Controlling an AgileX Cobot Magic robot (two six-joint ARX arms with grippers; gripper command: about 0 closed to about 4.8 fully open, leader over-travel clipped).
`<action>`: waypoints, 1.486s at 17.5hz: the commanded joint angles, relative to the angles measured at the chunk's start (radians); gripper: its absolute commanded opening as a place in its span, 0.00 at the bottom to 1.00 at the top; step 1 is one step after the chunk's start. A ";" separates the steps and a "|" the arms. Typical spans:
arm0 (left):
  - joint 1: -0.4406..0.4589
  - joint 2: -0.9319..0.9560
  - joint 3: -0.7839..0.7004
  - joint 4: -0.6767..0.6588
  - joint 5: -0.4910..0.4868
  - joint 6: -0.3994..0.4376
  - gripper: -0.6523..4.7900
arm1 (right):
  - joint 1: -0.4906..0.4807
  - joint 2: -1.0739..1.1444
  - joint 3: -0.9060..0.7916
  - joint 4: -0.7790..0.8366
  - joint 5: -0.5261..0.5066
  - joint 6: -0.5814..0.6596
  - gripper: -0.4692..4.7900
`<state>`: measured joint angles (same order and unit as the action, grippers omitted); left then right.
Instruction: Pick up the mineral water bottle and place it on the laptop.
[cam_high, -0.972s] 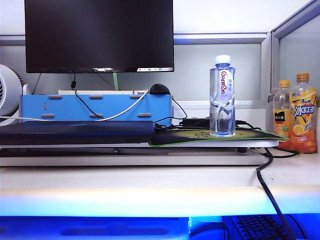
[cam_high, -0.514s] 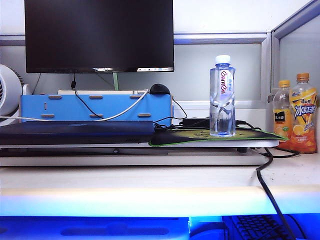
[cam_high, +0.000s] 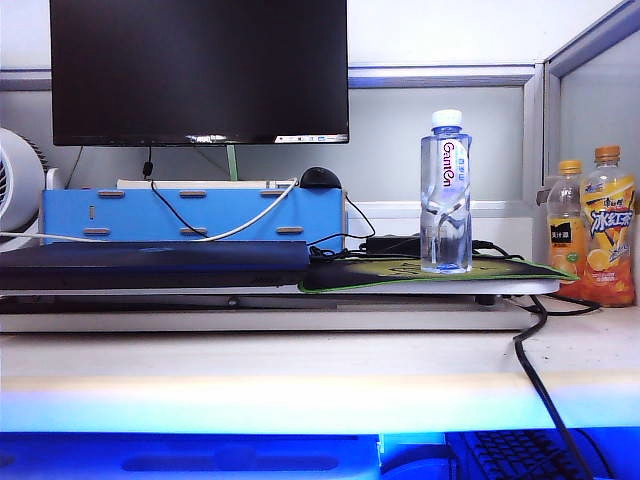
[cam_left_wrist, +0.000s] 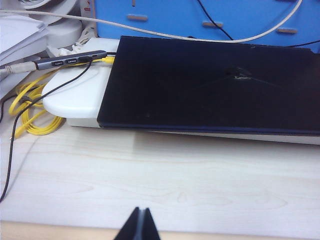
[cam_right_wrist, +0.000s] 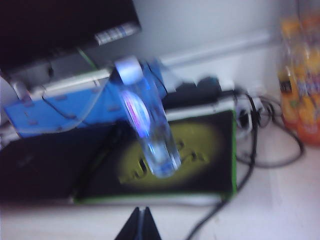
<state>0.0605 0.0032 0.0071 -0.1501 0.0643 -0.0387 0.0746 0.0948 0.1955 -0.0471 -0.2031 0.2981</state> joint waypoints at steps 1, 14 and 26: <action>0.000 -0.002 0.000 0.001 0.003 0.002 0.12 | 0.000 0.207 0.170 -0.042 -0.042 -0.071 0.09; 0.000 -0.002 0.000 0.001 0.003 0.002 0.12 | 0.040 0.908 0.611 -0.130 -0.222 -0.313 1.00; 0.000 -0.002 0.000 0.001 0.003 0.001 0.12 | 0.191 1.307 0.611 0.342 0.068 -0.481 1.00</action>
<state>0.0608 0.0032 0.0071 -0.1501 0.0647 -0.0387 0.2623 1.3872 0.8017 0.2386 -0.1215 -0.1844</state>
